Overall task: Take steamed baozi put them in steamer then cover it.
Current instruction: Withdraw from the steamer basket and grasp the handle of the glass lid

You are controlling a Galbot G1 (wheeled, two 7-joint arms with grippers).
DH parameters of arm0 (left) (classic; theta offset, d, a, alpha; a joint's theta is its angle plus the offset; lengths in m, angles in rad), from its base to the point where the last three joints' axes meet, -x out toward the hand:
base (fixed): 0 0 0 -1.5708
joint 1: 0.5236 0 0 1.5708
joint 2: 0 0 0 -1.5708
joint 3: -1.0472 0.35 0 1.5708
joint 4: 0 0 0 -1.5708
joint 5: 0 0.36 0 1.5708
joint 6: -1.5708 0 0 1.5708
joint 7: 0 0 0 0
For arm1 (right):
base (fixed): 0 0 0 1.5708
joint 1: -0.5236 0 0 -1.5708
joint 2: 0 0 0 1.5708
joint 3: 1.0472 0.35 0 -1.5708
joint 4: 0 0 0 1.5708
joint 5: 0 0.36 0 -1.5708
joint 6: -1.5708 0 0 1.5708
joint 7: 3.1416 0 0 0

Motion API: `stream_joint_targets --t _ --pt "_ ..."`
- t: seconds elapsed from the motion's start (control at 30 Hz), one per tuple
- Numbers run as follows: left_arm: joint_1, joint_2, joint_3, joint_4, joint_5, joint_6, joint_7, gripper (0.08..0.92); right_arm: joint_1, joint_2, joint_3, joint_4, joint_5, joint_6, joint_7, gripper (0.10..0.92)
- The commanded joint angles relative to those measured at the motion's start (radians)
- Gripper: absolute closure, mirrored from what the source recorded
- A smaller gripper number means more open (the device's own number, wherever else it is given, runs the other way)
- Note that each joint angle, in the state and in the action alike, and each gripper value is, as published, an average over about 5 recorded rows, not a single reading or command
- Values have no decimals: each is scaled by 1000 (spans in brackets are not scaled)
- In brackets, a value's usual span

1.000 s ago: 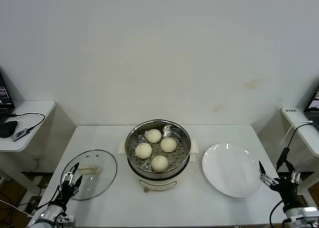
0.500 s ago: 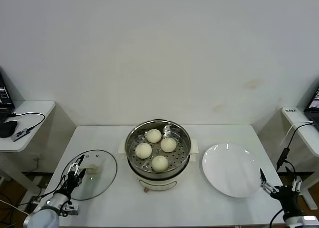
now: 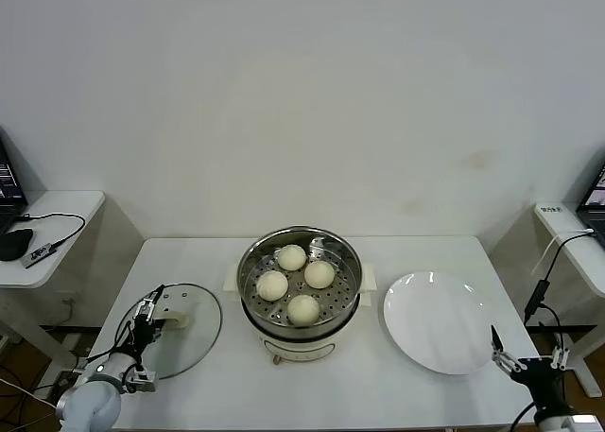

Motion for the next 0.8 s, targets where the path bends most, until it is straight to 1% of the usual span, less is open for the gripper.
stream_joint_targets --t 0.03,0.3,0.47,0.63,0.73,0.8 --pt "-35 2 16 47 -36 9 -6 221 -3 5 -8 -4 -7 3 -2 203" --pt "-46 -9 20 96 -60 7 -45 451 -9 8 -16 -7 -11 11 -4 203" --pt "-39 -13 17 93 -83 -4 -81 590 -12 9 -24 -6 -14 15 -4 203" --pt "-8 -14 -7 39 -103 -16 -124 737 -14 7 -38 -1 -17 19 -5 203" --pt "29 -13 -34 -25 -109 -17 -140 821 -14 1 -47 2 -17 20 -5 203" --pt "60 -11 -57 -80 -105 -15 -143 855 -12 -3 -54 3 -18 20 -5 203"
